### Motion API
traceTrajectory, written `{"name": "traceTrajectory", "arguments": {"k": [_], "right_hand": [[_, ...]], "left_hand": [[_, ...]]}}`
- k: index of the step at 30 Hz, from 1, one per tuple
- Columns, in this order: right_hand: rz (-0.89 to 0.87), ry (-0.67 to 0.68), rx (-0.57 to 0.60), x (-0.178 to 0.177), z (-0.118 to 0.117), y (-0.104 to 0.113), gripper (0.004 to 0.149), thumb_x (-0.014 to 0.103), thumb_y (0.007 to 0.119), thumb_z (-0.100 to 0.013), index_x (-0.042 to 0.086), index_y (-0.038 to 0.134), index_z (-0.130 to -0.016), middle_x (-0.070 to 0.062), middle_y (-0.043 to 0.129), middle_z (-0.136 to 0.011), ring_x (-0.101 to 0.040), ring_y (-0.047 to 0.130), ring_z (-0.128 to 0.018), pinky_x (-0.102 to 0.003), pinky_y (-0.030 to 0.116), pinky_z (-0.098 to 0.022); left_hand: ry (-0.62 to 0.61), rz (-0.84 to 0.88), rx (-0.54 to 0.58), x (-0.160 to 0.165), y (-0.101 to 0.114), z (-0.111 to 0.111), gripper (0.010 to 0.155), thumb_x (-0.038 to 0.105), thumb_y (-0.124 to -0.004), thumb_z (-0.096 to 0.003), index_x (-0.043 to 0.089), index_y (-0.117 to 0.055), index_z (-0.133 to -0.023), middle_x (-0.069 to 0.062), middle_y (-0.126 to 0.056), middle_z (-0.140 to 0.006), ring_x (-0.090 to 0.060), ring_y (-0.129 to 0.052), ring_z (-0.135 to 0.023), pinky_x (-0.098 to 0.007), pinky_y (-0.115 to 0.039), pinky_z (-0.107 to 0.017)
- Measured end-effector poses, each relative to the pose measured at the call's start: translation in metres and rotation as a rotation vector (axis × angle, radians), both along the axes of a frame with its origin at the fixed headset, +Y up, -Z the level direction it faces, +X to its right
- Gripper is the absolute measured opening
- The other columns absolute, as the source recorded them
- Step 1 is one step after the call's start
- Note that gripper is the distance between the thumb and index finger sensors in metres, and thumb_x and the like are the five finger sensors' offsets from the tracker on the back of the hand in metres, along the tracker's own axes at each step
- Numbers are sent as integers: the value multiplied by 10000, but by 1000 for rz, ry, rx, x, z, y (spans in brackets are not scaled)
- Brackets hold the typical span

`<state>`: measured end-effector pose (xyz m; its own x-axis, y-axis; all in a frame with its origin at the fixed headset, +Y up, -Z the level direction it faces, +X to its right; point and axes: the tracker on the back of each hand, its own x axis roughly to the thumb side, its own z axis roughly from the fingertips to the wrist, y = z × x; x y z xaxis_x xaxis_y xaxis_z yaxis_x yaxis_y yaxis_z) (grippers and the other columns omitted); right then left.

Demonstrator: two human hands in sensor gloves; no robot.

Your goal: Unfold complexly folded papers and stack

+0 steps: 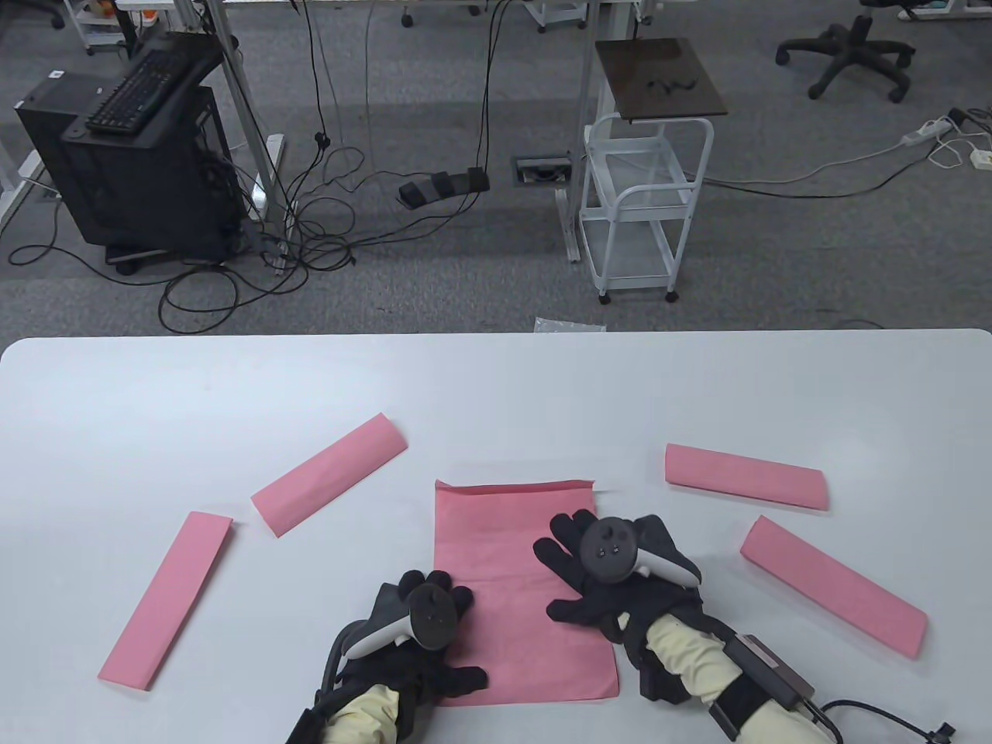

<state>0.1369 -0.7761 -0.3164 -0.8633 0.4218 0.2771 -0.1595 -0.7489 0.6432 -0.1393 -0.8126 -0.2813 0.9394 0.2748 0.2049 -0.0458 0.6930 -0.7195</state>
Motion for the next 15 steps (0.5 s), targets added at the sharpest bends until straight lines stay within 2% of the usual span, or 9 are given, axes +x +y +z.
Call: {"name": "traceTrajectory", "arguments": {"k": [4,6,7,9,11,13,15], "right_hand": [[41,13,-66,8,25,-17,777,577,657,-482,462,137,-1047,189,-76,-1118,-81,-170,-991,-471,-153,-650],[106,12,-62,9,28,-26,775,564,668,-481,457,147,-1044,178,-61,-1118,-90,-147,-997,-471,-135,-659],[95,40,-77,10,27,-26,774,584,640,-483,465,109,-1034,187,-100,-1100,-90,-174,-980,-478,-129,-659],[52,-1,-80,11,27,-27,773,556,680,-479,462,159,-1041,190,-56,-1114,-83,-147,-992,-472,-124,-666],[65,9,-87,12,27,-28,775,566,668,-481,472,135,-1036,203,-79,-1104,-74,-166,-983,-472,-128,-664],[58,7,-87,12,28,-27,771,564,669,-480,471,142,-1036,202,-77,-1105,-73,-167,-982,-472,-126,-666],[45,1,-95,12,28,-28,772,563,670,-480,474,141,-1035,213,-82,-1101,-64,-174,-979,-465,-135,-661]], "left_hand": [[2,0,0,0,0,0,1001,761,-568,-413,406,187,-965,118,364,-975,-247,365,-901,-511,209,-605],[1,1,0,0,0,0,1000,760,-569,-414,405,186,-965,117,362,-975,-248,364,-901,-512,207,-604],[0,3,1,0,0,0,1000,760,-569,-415,404,187,-965,116,362,-975,-249,363,-900,-512,207,-603],[-3,-3,10,1,1,-1,1000,758,-573,-416,399,179,-969,109,353,-980,-258,352,-905,-518,196,-608],[-7,-13,49,4,8,-2,993,740,-601,-422,376,124,-993,77,296,-1014,-295,286,-939,-547,139,-633],[-38,-46,72,13,21,-3,900,661,-591,-523,303,40,-1055,-18,206,-1081,-368,168,-1001,-583,80,-652],[-95,-28,107,28,26,2,839,612,-564,-565,264,-8,-1088,-15,219,-1074,-372,179,-992,-587,75,-652]]}}
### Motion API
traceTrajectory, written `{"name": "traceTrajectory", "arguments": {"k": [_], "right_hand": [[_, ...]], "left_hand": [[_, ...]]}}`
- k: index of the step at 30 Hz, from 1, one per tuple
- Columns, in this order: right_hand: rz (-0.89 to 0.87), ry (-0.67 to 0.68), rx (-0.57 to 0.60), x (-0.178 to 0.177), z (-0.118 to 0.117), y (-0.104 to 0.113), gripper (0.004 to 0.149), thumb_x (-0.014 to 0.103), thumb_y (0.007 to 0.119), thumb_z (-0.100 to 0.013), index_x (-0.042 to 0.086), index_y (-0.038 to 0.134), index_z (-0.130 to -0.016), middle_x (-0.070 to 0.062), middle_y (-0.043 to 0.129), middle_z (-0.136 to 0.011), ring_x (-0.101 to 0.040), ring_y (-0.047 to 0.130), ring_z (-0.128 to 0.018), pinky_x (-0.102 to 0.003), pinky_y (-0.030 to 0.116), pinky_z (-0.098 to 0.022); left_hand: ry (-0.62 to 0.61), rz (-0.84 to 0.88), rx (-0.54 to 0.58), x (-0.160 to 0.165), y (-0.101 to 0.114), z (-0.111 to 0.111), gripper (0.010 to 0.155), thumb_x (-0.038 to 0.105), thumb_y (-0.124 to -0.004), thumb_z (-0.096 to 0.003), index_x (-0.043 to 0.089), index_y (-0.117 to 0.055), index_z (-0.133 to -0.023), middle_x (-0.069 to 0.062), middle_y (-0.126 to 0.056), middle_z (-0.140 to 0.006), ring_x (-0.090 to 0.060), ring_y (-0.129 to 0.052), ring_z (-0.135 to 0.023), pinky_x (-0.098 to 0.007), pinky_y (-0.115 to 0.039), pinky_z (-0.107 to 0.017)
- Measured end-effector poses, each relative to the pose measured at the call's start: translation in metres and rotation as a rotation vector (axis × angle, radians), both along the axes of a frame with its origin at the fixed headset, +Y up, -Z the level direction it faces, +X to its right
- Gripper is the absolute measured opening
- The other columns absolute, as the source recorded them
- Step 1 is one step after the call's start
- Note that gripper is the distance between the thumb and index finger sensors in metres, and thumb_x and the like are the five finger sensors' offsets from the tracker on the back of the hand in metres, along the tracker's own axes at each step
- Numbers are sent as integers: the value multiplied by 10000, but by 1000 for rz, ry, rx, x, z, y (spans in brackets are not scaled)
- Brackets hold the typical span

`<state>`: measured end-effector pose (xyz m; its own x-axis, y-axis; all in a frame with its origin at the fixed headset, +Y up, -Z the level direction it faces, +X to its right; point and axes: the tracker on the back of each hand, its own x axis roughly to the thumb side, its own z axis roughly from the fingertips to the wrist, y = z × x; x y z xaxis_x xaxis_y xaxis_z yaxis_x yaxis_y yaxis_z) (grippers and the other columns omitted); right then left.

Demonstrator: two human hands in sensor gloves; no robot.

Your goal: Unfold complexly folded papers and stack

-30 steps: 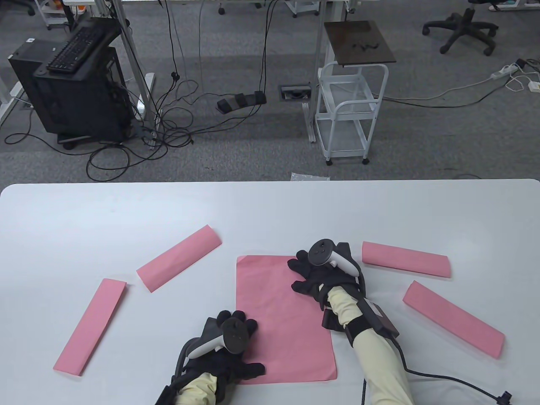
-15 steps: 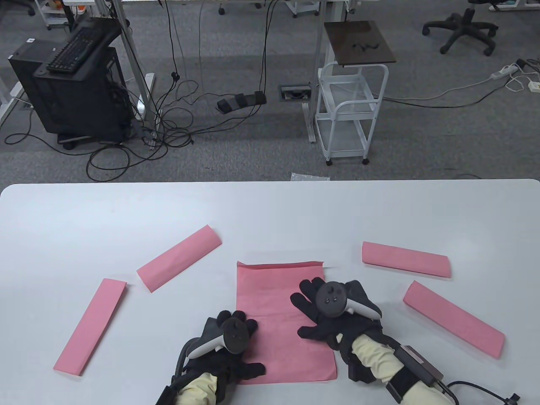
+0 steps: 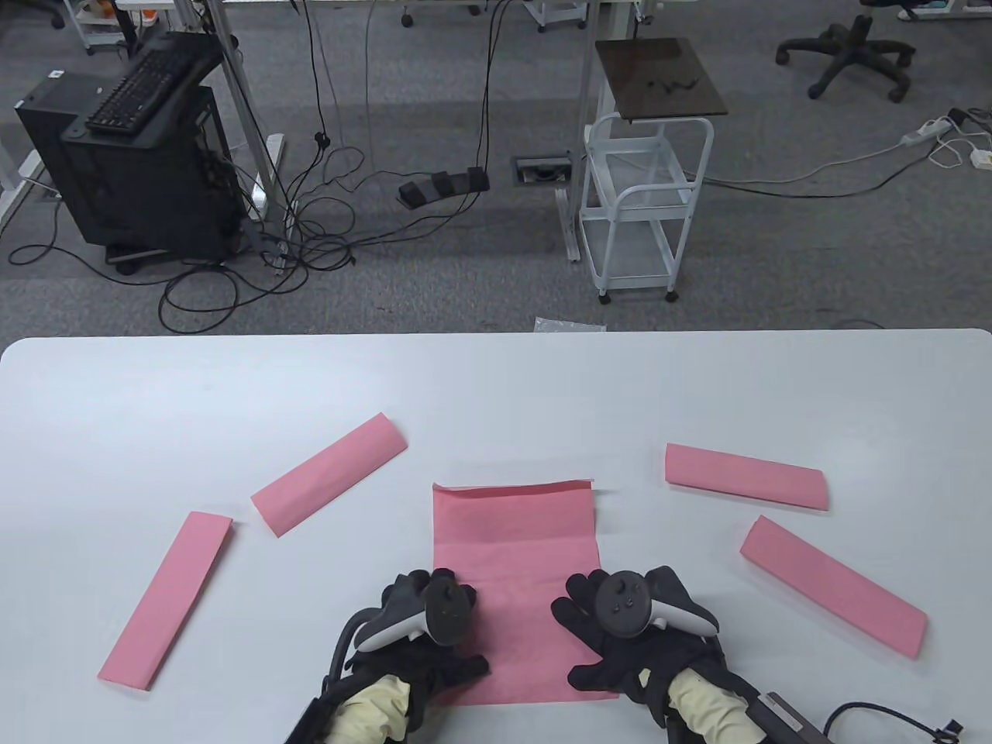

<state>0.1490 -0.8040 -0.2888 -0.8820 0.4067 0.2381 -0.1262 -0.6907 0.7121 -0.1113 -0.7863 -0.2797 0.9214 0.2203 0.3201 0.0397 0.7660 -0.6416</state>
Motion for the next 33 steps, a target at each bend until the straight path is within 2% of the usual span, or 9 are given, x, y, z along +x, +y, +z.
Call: {"name": "traceTrajectory", "arguments": {"k": [4,8,10,18,22,26,28,30,33], "right_hand": [[-4,-2,0,0,0,0,772,563,669,-479,476,140,-1035,220,-85,-1099,-57,-178,-976,-459,-141,-658],[-8,-6,-2,1,0,-1,773,564,669,-479,478,138,-1034,223,-88,-1097,-52,-183,-973,-452,-148,-656],[-8,-7,-3,1,0,-1,773,565,669,-478,481,138,-1033,227,-89,-1096,-49,-184,-973,-450,-149,-656],[-11,-9,-4,1,1,-1,772,566,668,-478,482,138,-1032,231,-89,-1095,-45,-185,-972,-447,-152,-655],[-13,-9,-7,2,1,-1,771,566,668,-478,483,137,-1031,235,-91,-1093,-43,-189,-969,-445,-155,-653],[-15,-11,-12,2,0,-1,772,564,669,-477,484,136,-1029,237,-95,-1091,-40,-192,-967,-442,-162,-649],[-17,-12,-22,2,0,-2,771,563,669,-478,486,132,-1026,241,-101,-1086,-35,-199,-961,-438,-167,-644],[-17,-12,-25,2,0,-1,771,562,669,-479,486,130,-1025,243,-103,-1083,-34,-201,-959,-437,-169,-642],[-23,-17,-26,2,0,-2,770,560,671,-478,488,135,-1025,246,-102,-1084,-29,-201,-959,-433,-173,-641]], "left_hand": [[-108,52,-48,38,-6,14,822,599,-549,-570,283,17,-1076,7,228,-1069,-353,200,-987,-580,88,-650],[-137,14,-30,45,-16,12,837,649,-505,-539,316,83,-1033,36,240,-1059,-324,222,-980,-582,93,-646],[-87,38,-58,36,-16,10,825,643,-540,-526,375,60,-1025,118,230,-1057,-268,239,-984,-574,110,-645],[52,-64,-86,-41,-12,4,850,661,-568,-478,443,73,-991,201,230,-1044,-256,237,-992,-571,115,-645],[92,-53,-87,-54,-12,3,854,655,-587,-469,456,59,-991,216,217,-1048,-247,236,-993,-567,115,-650],[56,-81,-89,-46,-3,1,842,619,-598,-514,397,36,-1022,128,192,-1071,-297,177,-1014,-576,86,-658],[24,-77,9,-35,5,2,788,581,-573,-550,314,-57,-1083,46,166,-1090,-318,157,-1019,-578,69,-669],[-61,-37,80,-17,9,3,749,578,-562,-553,342,-102,-1095,71,181,-1081,-305,172,-1015,-578,57,-686],[-196,-35,14,15,3,3,753,590,-546,-552,379,-47,-1075,109,217,-1064,-282,208,-1006,-577,77,-683]]}}
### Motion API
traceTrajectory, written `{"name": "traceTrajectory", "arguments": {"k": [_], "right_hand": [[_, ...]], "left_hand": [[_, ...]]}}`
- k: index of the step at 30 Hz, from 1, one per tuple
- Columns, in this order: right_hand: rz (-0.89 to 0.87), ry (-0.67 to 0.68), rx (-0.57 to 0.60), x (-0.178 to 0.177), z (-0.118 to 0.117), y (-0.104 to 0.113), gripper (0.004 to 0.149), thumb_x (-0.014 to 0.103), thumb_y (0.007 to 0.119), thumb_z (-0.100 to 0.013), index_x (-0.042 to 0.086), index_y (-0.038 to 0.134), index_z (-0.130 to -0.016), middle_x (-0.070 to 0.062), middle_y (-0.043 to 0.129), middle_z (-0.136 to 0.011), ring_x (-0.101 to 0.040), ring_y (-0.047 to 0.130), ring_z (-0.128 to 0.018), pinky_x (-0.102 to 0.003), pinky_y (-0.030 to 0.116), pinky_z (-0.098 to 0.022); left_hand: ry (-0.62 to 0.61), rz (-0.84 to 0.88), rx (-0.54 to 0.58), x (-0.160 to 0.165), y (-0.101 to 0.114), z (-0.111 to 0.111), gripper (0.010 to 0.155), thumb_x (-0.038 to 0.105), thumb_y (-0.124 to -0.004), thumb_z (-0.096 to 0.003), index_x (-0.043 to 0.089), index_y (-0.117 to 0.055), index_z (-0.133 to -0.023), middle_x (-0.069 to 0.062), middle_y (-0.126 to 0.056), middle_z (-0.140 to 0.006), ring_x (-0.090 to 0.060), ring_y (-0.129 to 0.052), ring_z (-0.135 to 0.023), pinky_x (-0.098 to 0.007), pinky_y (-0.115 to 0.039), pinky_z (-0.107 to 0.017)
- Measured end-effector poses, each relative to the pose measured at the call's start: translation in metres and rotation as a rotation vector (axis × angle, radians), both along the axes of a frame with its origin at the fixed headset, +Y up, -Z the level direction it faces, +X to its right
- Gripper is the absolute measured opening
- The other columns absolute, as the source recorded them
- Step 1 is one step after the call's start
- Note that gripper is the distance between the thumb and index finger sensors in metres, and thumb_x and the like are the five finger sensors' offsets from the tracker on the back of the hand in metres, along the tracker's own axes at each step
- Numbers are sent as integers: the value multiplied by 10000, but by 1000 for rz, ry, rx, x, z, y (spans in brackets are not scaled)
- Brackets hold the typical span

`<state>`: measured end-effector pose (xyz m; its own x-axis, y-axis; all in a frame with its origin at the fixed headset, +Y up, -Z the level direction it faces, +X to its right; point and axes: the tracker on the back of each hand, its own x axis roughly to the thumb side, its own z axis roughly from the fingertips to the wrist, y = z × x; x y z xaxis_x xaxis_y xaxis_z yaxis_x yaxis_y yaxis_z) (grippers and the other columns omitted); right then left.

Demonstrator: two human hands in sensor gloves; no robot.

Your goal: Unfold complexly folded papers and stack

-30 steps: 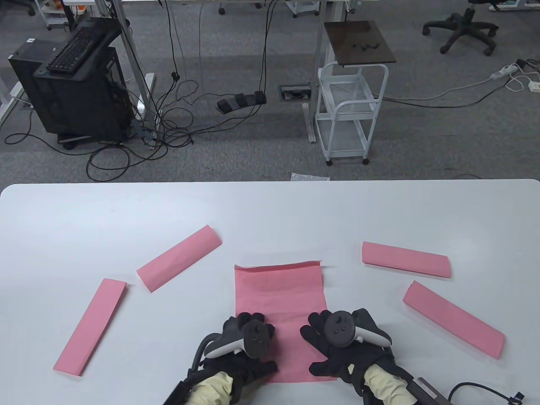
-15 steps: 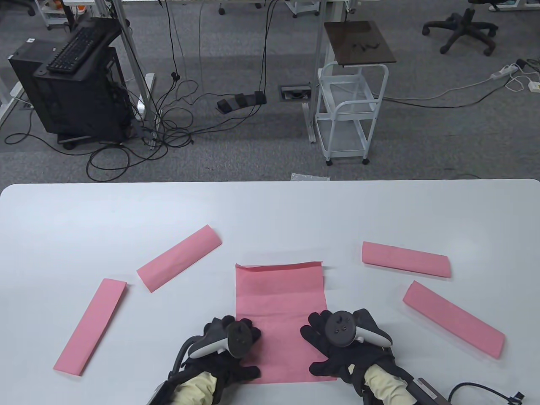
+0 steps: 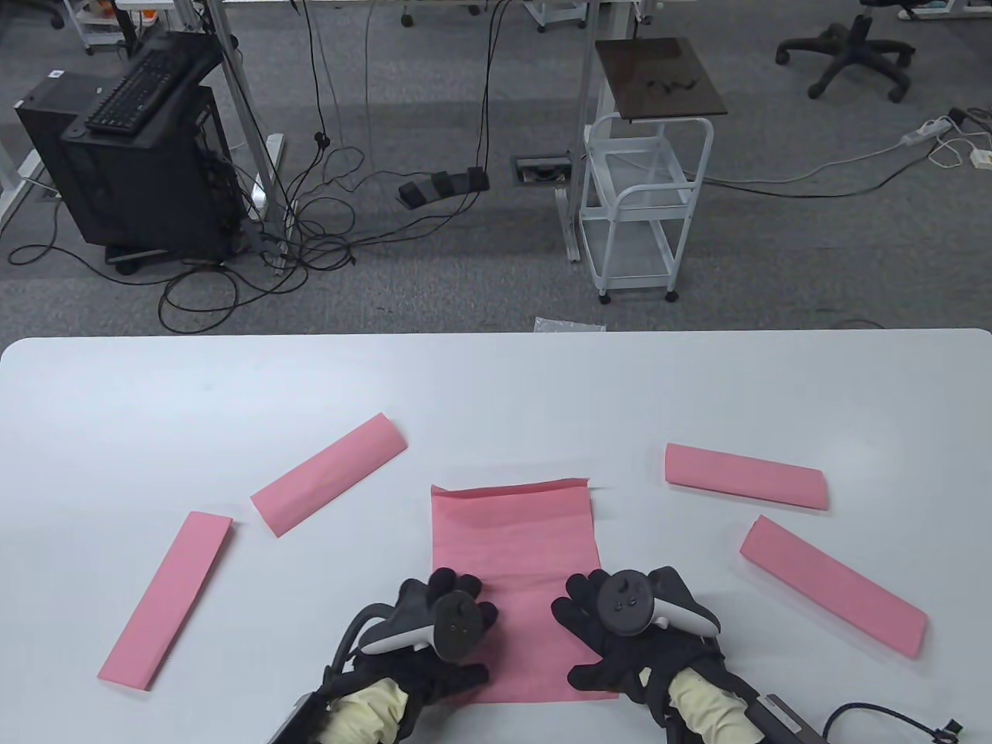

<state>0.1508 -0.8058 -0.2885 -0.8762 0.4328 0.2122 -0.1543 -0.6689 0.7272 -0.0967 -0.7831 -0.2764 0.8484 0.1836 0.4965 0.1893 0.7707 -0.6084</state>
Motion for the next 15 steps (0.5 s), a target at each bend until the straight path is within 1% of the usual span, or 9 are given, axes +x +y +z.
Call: {"name": "traceTrajectory", "arguments": {"k": [2,3,4,5,7,9,12,14,15], "right_hand": [[2,2,1,0,0,0,771,562,670,-477,487,132,-1025,246,-102,-1083,-31,-201,-960,-434,-172,-641],[0,0,2,0,0,0,772,560,672,-477,488,134,-1026,246,-100,-1084,-30,-201,-960,-433,-172,-641],[0,-1,1,0,0,0,771,561,671,-477,488,134,-1025,247,-101,-1083,-30,-201,-959,-432,-173,-641],[0,-1,2,0,0,0,771,561,670,-477,487,132,-1025,245,-101,-1084,-30,-200,-960,-432,-172,-641],[-1,-1,3,0,0,0,771,562,670,-477,487,133,-1026,246,-102,-1084,-29,-200,-961,-432,-173,-641],[0,-1,4,0,0,0,771,562,668,-478,486,133,-1027,244,-99,-1086,-32,-199,-961,-433,-172,-642],[-2,-1,5,0,0,0,772,562,669,-478,485,133,-1028,243,-100,-1086,-32,-199,-962,-433,-172,-642],[-3,-1,4,0,0,0,771,561,669,-478,484,133,-1028,243,-101,-1086,-32,-200,-961,-433,-173,-641],[-3,-1,4,0,0,0,773,561,669,-478,485,132,-1028,243,-101,-1086,-32,-200,-961,-433,-173,-641]], "left_hand": [[-28,-16,-14,15,-7,-4,759,591,-540,-549,375,-32,-1069,116,184,-1084,-272,198,-1011,-576,77,-682],[-26,-37,-21,19,-12,-9,763,600,-525,-542,388,12,-1041,116,167,-1093,-267,200,-1009,-575,78,-681],[-11,-30,-34,18,-15,-14,761,626,-496,-531,406,45,-1020,137,196,-1069,-261,198,-1010,-577,75,-680],[19,-10,-29,16,-15,-18,738,621,-493,-534,428,30,-1018,176,179,-1069,-250,191,-1018,-576,79,-680],[101,27,15,6,-15,-30,696,593,-504,-541,443,-35,-1033,204,108,-1096,-233,140,-1049,-575,73,-689],[194,5,-9,-15,-16,-46,669,597,-469,-547,462,-14,-1018,231,124,-1083,-229,146,-1048,-578,74,-685],[357,49,-25,-46,-18,-60,625,570,-469,-559,481,-50,-1014,255,110,-1081,-216,162,-1042,-576,79,-681],[412,83,-28,-60,-20,-65,615,564,-463,-565,485,-53,-1016,260,116,-1080,-230,194,-1023,-576,90,-672],[429,104,-53,-62,-20,-67,614,561,-462,-570,490,-47,-1016,265,122,-1078,-225,211,-1016,-571,101,-668]]}}
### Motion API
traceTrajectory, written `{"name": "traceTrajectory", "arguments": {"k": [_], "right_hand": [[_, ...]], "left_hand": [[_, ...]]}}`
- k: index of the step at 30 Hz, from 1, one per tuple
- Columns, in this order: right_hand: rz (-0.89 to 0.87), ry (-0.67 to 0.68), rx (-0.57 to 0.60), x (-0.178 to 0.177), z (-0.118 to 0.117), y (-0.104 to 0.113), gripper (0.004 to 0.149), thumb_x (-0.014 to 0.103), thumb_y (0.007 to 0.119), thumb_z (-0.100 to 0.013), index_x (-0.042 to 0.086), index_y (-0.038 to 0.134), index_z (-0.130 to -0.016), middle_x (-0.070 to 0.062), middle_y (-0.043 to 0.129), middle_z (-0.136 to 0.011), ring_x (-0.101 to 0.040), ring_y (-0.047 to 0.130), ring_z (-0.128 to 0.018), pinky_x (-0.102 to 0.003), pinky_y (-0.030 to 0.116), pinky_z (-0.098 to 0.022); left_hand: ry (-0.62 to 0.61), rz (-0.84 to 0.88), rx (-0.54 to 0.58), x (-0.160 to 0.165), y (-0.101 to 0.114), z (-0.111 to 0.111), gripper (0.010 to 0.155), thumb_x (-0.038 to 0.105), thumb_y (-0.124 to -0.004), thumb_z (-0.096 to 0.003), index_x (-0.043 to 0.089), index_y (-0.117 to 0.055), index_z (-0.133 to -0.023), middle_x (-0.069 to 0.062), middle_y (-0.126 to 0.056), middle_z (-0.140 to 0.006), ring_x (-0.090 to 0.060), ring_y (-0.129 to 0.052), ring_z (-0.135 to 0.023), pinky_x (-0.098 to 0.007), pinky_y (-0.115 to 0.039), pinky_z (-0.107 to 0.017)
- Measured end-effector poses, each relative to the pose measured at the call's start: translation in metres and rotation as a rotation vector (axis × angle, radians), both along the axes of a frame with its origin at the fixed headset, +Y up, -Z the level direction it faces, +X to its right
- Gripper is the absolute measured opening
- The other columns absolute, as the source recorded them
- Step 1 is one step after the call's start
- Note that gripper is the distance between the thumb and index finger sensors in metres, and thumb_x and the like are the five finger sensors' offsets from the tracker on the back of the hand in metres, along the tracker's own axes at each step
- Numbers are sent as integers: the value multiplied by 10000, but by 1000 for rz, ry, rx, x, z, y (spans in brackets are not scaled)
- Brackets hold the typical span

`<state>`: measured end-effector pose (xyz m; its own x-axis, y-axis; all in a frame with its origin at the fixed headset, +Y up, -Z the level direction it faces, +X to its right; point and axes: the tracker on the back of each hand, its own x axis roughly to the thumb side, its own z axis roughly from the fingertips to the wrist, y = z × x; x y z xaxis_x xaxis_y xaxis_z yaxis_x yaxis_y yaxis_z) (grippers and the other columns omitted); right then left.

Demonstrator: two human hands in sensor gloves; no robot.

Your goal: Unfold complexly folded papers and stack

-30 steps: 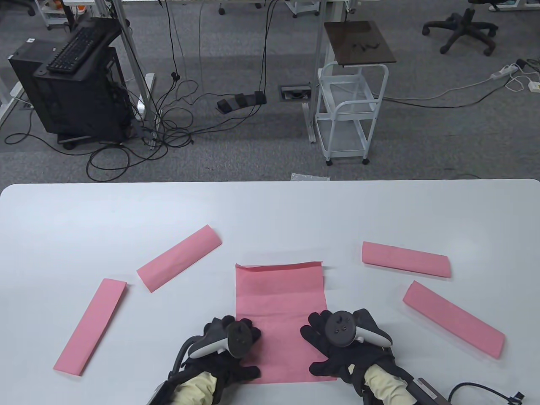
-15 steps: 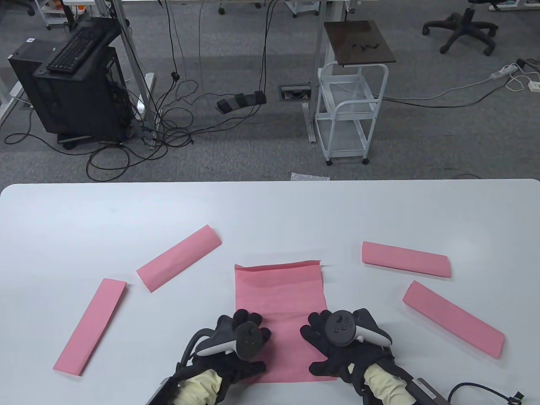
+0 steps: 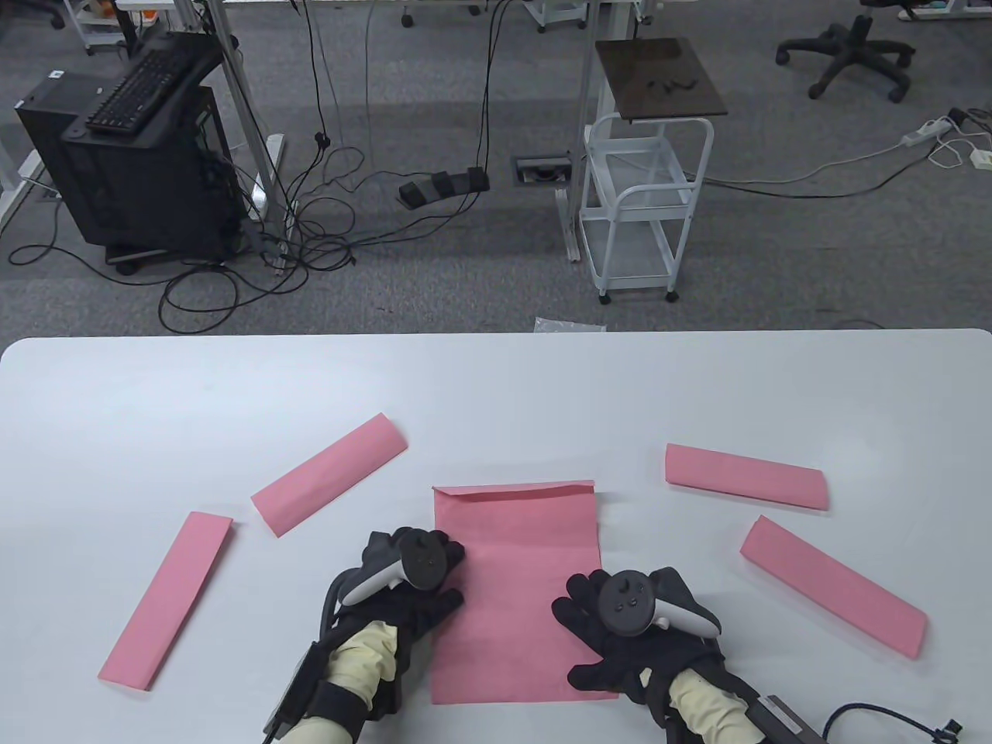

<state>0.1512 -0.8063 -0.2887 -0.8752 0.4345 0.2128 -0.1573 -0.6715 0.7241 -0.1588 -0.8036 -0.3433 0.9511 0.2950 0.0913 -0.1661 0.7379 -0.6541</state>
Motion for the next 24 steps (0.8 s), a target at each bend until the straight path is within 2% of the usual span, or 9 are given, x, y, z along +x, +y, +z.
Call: {"name": "traceTrajectory", "arguments": {"k": [5,7,8,10,12,15,18,23,24], "right_hand": [[0,0,-2,0,0,0,772,562,668,-478,486,131,-1026,245,-104,-1084,-30,-203,-959,-432,-176,-639],[-3,-1,-6,0,0,-1,770,563,667,-479,488,128,-1024,248,-108,-1081,-26,-207,-956,-429,-181,-635],[-4,-1,-7,0,0,-1,771,563,667,-479,488,128,-1024,250,-108,-1080,-25,-209,-955,-428,-182,-634],[-3,-1,-7,0,0,0,771,563,667,-479,488,128,-1024,249,-108,-1081,-25,-209,-955,-428,-182,-635],[-5,-2,-8,0,0,-1,770,562,667,-480,487,129,-1025,250,-109,-1080,-25,-209,-955,-427,-183,-634],[-8,-1,-8,0,0,-1,770,561,668,-479,487,130,-1025,250,-107,-1081,-25,-208,-955,-427,-184,-633],[-11,-2,-10,0,0,-1,772,560,668,-479,487,128,-1025,250,-109,-1080,-24,-210,-954,-426,-187,-631],[-10,-2,-9,0,0,-1,771,561,667,-480,486,128,-1026,250,-109,-1081,-25,-210,-955,-426,-187,-631],[-10,-2,-8,0,0,-1,771,561,667,-480,485,128,-1026,249,-108,-1081,-25,-210,-955,-426,-187,-632]], "left_hand": [[-10,-51,18,5,7,0,614,530,-474,-578,452,-73,-1036,221,98,-1097,-242,166,-1035,-577,79,-674],[3,-48,0,15,18,-1,630,497,-511,-586,386,-127,-1072,141,51,-1131,-265,115,-1055,-579,65,-681],[-20,-48,55,25,23,0,651,506,-521,-579,336,-171,-1102,81,13,-1153,-287,92,-1065,-585,52,-690],[-156,-50,91,47,26,4,684,531,-531,-573,360,-116,-1089,107,99,-1121,-283,89,-1074,-591,30,-711],[-289,-51,59,71,23,10,683,540,-530,-570,403,-91,-1074,148,145,-1098,-253,121,-1069,-582,48,-713],[-377,-109,2,94,13,9,708,552,-523,-569,399,-30,-1054,145,165,-1085,-248,140,-1055,-578,66,-700],[-351,-134,7,98,8,-5,730,629,-500,-536,436,14,-1016,145,182,-1076,-241,164,-1044,-583,66,-697],[-187,-132,29,87,8,-49,758,655,-524,-514,439,-10,-1028,152,142,-1095,-232,122,-1062,-586,63,-702],[-117,-134,21,80,10,-62,762,652,-533,-511,429,-23,-1032,158,122,-1099,-221,106,-1067,-583,59,-707]]}}
